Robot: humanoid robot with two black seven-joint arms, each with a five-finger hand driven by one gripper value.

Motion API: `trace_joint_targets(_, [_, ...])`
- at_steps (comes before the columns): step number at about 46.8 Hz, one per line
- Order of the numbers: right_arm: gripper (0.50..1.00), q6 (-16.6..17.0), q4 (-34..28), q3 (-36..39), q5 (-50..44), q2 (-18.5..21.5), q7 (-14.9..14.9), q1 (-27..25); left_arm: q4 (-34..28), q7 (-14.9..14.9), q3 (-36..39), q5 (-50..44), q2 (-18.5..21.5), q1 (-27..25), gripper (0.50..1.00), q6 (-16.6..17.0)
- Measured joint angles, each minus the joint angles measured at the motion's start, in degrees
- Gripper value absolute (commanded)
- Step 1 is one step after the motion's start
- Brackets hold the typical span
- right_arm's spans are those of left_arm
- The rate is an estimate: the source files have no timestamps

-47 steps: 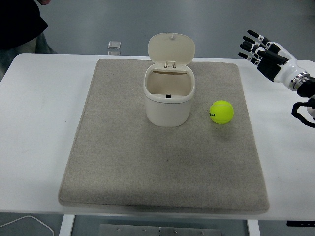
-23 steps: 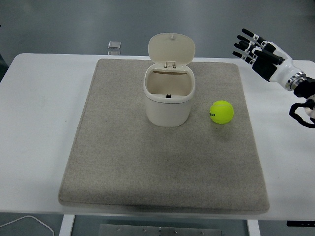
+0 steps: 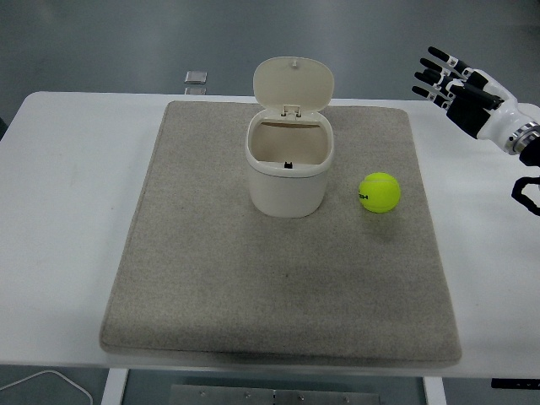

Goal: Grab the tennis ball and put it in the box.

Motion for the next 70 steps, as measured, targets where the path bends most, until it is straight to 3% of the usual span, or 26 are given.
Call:
trace_joint_targets(12, [0.932,0.96,0.29,0.09,-6.13,-1.5,0.26,0.28,0.0,0.0,-0.01,0.0,0.0,0.01,0.992,0.0])
trace_joint_targets(29, [0.93,3.58,0.48,0.03,-20.52,-2.95,4.64,1.45,0.0,0.0,-0.01,0.0,0.0,0.01,0.992,0.0])
trace_joint_targets(37, [0.93,4.17,1.29,0.08,-26.6,-3.19,5.14,1.85,0.0,0.0,-0.02,0.0,0.0,0.0,0.992,0.0])
trace_joint_targets(60, [0.93,4.52,8.36,-0.5,-46.71,-5.79,6.45,3.31,0.0,0.0,0.01,0.0,0.0,-0.01,0.992,0.0])
trace_joint_targets(70, [0.928,4.09,11.22,-0.68,-56.6,-7.05,8.44,4.09,0.0,0.0,-0.03,0.0,0.0,-0.02,0.992,0.0])
